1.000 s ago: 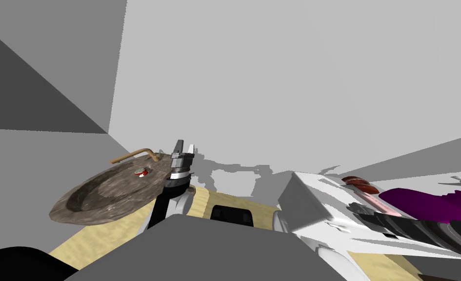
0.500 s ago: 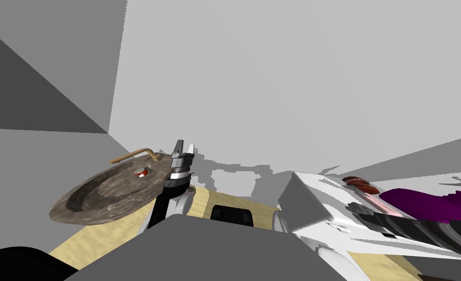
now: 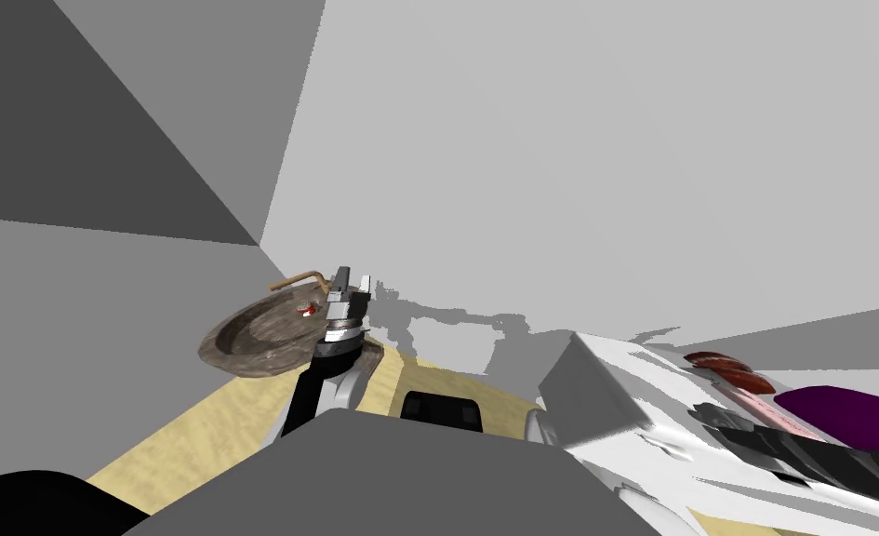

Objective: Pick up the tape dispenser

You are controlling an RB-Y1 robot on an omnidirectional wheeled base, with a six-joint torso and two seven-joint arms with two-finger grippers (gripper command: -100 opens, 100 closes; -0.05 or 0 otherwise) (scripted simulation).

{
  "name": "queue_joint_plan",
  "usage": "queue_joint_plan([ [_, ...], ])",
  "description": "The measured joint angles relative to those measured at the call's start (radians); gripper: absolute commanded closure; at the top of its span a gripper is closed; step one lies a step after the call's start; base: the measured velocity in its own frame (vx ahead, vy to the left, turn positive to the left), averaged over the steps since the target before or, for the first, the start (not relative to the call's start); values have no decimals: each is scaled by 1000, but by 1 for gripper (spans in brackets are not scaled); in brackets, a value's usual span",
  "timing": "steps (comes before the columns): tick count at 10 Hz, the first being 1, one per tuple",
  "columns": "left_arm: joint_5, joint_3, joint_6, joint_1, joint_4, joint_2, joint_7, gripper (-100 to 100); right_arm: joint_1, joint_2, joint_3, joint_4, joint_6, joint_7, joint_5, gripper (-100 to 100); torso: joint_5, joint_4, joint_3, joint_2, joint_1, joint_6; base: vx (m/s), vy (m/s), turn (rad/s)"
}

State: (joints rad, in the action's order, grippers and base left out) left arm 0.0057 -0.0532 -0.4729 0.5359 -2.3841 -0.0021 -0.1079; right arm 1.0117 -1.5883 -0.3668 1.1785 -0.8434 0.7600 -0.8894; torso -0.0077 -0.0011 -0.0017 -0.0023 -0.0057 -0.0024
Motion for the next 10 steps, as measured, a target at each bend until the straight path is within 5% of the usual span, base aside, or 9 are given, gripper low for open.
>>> queue_joint_plan([
  [3, 0, 0, 0, 0, 0, 0, 0, 0, -59, 9, 69, -104, -45, -34, 45, 100, -1, 0, 0, 0, 0, -4, -90, 18, 219],
  [10, 0, 0, 0, 0, 0, 0, 0, 0, -108, 24, 142, -286, -106, -83, 114, 100, 1, 0, -1, -1, 1, -3, -56, 19, 126],
])
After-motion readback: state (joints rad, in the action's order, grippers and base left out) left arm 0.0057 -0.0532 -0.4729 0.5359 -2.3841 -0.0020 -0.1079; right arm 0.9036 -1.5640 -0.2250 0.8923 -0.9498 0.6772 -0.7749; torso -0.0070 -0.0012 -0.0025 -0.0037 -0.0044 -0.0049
